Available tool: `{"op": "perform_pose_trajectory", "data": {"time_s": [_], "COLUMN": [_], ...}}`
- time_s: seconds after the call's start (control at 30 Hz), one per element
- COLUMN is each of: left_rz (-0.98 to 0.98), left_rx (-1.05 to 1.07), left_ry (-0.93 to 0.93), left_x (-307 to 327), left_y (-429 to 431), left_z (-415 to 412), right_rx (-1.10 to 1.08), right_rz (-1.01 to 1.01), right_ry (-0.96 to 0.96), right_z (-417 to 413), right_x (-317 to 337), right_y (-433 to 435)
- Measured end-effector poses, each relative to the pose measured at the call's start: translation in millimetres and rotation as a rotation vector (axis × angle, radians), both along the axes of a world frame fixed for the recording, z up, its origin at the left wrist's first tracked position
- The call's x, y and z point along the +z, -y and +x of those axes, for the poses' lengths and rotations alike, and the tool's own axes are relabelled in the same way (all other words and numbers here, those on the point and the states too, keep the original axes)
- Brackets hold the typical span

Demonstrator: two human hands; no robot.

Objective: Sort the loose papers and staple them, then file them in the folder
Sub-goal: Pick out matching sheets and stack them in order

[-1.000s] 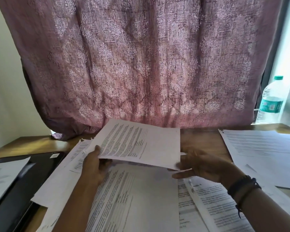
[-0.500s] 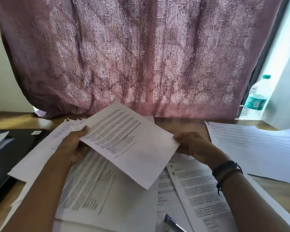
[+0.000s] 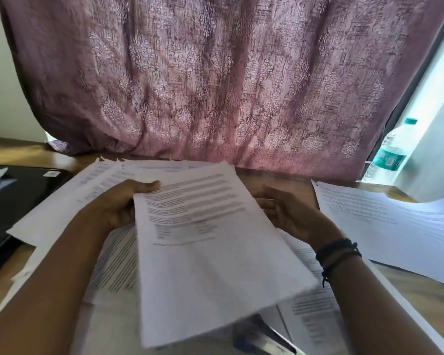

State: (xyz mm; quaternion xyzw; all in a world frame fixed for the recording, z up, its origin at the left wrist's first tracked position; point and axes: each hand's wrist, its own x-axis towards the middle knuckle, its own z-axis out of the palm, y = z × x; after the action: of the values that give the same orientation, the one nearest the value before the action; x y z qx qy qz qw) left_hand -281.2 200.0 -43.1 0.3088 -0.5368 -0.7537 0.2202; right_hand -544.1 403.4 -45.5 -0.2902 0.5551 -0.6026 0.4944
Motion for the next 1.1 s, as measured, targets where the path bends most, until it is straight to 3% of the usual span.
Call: {"op": "perform_pose_trajectory", "data": {"time_s": [0.13, 0.27, 0.73, 0.87, 1.0, 1.1], "left_rz": [0.028, 0.059, 0.008, 0.035, 0.138, 0.172], "left_rx": [-0.213, -0.346, -0.318, -0.178, 0.195, 0.368], "left_ry": [0.161, 0.156, 0.115, 0.022, -0.32, -0.484], "left_x": [0.3, -1.9, -5.8, -4.6, -4.5, -4.9], "left_y": [-14.8, -17.9, -13.9, -7.2, 2.1, 2.0], "left_z": [-9.1, -13.1, -11.8, -7.0, -9.0, -13.2], "right_rx": [-0.013, -0.129, -0.136, -0.011, 0.0, 0.052], "right_rz": [-0.038, -0.054, -0.02, -0.077, -0.353, -0.394], "right_ry": [-0.082, -0.216, -0.119, 0.032, 0.343, 0.392], "right_z": [16.6, 19.5, 25.6, 17.4, 3.2, 3.5], "right_x": [-6.5, -10.9, -8.3, -6.0, -6.5, -0.8], "right_y": [11.3, 15.4, 13.0, 9.3, -1.3, -1.7]}}
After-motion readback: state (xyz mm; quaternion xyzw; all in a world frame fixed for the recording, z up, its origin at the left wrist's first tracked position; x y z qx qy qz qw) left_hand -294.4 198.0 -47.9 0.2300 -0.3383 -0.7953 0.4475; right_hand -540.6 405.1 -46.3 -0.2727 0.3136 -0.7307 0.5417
